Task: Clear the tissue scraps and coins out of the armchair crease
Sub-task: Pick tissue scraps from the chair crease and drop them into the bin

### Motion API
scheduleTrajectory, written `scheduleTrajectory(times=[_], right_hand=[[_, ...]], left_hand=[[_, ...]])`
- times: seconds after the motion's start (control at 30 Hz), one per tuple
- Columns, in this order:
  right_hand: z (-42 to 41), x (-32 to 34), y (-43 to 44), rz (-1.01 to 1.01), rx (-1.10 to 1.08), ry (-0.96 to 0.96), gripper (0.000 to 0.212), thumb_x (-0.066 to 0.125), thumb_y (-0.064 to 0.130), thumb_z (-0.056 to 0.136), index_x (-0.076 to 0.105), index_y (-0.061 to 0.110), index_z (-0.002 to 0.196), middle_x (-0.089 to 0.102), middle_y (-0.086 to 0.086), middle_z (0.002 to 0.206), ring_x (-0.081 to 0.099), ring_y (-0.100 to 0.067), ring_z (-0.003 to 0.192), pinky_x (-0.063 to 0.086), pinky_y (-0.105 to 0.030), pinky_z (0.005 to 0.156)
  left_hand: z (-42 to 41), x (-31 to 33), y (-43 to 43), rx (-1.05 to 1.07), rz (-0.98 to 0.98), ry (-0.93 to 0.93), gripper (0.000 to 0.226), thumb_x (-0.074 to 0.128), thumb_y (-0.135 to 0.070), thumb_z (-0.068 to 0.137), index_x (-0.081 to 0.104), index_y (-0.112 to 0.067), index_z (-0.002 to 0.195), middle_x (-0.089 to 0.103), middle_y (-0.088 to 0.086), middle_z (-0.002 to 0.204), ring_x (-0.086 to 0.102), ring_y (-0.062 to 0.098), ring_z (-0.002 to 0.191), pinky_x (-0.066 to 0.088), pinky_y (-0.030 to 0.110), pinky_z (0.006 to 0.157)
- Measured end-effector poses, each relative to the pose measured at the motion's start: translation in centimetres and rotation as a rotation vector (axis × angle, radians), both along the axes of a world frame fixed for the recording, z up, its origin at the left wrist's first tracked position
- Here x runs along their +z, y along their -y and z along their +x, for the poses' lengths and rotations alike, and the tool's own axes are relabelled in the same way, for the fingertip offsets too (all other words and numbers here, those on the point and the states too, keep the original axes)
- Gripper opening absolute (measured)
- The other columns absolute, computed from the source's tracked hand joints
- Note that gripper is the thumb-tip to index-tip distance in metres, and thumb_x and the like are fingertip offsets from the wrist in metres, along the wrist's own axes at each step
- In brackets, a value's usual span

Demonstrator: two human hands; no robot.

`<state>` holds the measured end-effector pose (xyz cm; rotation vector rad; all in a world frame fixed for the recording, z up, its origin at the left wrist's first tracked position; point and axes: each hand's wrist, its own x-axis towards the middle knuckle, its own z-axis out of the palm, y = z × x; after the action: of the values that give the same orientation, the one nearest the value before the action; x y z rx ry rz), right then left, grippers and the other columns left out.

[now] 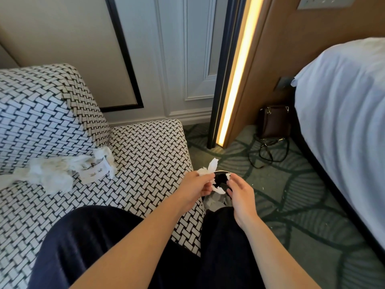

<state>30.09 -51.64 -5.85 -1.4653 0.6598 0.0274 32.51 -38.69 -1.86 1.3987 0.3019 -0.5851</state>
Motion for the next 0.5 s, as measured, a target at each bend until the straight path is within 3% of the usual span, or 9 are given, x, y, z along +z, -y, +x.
scheduleTrajectory(times=[0.27, 0.37, 0.5], right_hand=[[0.3, -0.7, 0.1, -0.092, -0.044, -0.018, 0.032, 0.052, 0.013, 0.095, 0.061, 0.012, 0.125, 0.048, 0.006, 0.134, 0.043, -0.014, 0.127, 0.033, -0.039, 0.112], [0.2, -0.6, 0.2, -0.050, -0.038, -0.010, 0.034, 0.053, 0.016, 0.094, 0.058, 0.019, 0.127, 0.055, 0.002, 0.132, 0.049, -0.015, 0.123, 0.038, -0.041, 0.109], [-0.6, 1.1, 0.2, 0.056, 0.145, 0.085, 0.039, 0.056, 0.018, 0.093, 0.054, 0.021, 0.132, 0.054, 0.006, 0.133, 0.046, -0.009, 0.125, 0.036, -0.028, 0.104]], left_hand=[[-0.1, -0.1, -0.6, -0.013, 0.004, 0.011, 0.008, 0.058, -0.016, 0.092, 0.057, -0.008, 0.089, 0.053, 0.001, 0.069, 0.053, 0.010, 0.062, 0.047, 0.020, 0.061], [-0.1, 0.0, -0.6, -0.014, -0.004, 0.005, 0.009, 0.059, -0.016, 0.092, 0.056, -0.008, 0.090, 0.054, 0.001, 0.070, 0.053, 0.010, 0.063, 0.048, 0.020, 0.062], [-0.2, 0.2, -0.6, 0.002, -0.086, -0.028, 0.013, 0.059, -0.015, 0.092, 0.057, -0.005, 0.099, 0.054, 0.001, 0.069, 0.054, 0.012, 0.063, 0.047, 0.023, 0.065]])
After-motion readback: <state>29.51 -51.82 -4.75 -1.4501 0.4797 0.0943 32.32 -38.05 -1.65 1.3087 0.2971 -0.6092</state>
